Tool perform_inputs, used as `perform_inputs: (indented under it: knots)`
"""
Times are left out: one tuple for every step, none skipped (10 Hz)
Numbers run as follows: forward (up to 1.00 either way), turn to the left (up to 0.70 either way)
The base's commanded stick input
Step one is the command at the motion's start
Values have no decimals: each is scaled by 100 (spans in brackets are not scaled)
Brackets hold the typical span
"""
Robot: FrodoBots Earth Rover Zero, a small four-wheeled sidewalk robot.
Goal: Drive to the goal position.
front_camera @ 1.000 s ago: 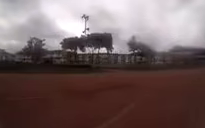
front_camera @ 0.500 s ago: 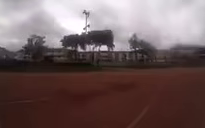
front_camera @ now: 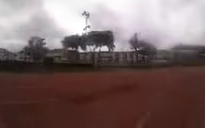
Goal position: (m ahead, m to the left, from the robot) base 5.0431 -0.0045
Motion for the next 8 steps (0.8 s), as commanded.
perform_inputs:
  knots:
    - [70,0]
    - [70,0]
    - [70,0]
    - [70,0]
    - [70,0]
    - [70,0]
    - [70,0]
    - [70,0]
